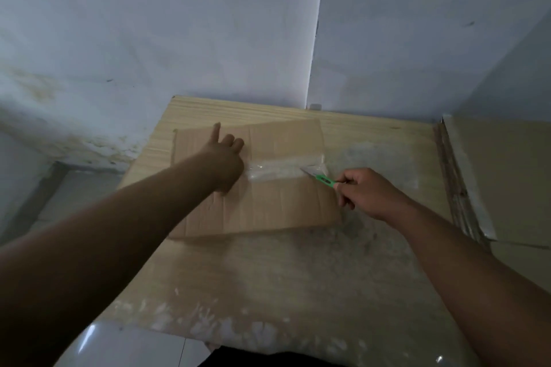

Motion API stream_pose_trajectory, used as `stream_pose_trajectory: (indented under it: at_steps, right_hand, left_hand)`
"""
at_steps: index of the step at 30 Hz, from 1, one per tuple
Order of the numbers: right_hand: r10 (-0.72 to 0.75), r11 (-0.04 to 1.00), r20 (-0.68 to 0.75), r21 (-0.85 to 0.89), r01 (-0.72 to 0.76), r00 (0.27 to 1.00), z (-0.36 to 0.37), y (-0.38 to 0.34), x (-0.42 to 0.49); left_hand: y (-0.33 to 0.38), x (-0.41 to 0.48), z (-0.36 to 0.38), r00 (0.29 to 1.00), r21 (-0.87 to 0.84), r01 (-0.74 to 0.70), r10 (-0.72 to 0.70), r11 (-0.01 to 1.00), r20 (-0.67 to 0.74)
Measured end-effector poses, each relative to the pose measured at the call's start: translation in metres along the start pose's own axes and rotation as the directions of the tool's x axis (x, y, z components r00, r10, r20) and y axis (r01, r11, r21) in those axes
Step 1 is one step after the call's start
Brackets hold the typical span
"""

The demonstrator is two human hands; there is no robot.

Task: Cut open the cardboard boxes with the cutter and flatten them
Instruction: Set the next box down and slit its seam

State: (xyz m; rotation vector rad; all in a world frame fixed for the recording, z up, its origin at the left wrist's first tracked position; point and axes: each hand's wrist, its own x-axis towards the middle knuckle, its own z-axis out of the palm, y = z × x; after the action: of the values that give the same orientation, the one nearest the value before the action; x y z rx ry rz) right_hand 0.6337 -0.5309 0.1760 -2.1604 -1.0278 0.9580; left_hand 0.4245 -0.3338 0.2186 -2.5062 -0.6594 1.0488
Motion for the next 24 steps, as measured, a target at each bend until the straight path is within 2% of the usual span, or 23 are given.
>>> stream_pose_trajectory:
  at_steps: [3, 6, 9, 11, 13, 15, 18, 21, 24]
  right_hand:
    - [0.072, 0.992, 0.058, 0.104, -0.077, 0.996, 0.011, 0.003, 0.003]
    - [0.146, 0.960, 0.051, 0.234, -0.154, 0.988, 0.025, 0.007, 0.002]
    - [0.235, 0.867, 0.110, 0.425, -0.259, 0.966, 0.032, 0.007, 0.002]
    - [0.268, 0.770, 0.171, 0.553, -0.318, 0.948, 0.032, 0.008, 0.001]
    - [0.294, 0.736, 0.141, 0.597, -0.318, 0.945, 0.026, 0.013, -0.002]
    - [0.305, 0.830, 0.018, 0.485, -0.275, 0.952, 0.016, 0.023, -0.001]
    - [0.213, 0.970, -0.143, 0.145, -0.193, 0.966, -0.008, 0.035, 0.007]
    - [0.080, 0.989, -0.102, -0.115, -0.092, 0.992, -0.038, 0.036, 0.012]
    - [-0.018, 0.963, 0.018, -0.270, 0.022, 1.000, -0.062, 0.026, 0.017]
  left_hand:
    - [0.014, -0.001, -0.004, 0.985, -0.213, 0.170, -0.157, 0.962, 0.077]
    - [0.040, 0.001, -0.003, 0.962, -0.387, 0.265, -0.272, 0.883, 0.037]
    - [0.069, 0.013, -0.003, 0.975, -0.510, 0.141, -0.207, 0.849, -0.075]
    - [0.088, 0.023, -0.006, 0.988, -0.590, 0.049, -0.124, 0.806, -0.088]
    - [0.101, 0.034, -0.009, 0.989, -0.635, -0.026, -0.072, 0.772, -0.129]
    - [0.105, 0.040, -0.012, 0.982, -0.635, -0.088, -0.039, 0.767, -0.184]
    - [0.098, 0.042, -0.017, 0.972, -0.582, -0.151, 0.013, 0.799, -0.234]
    - [0.086, 0.047, -0.022, 0.958, -0.509, -0.216, 0.080, 0.833, -0.276]
    - [0.076, 0.051, -0.031, 0.947, -0.428, -0.273, 0.163, 0.861, -0.277]
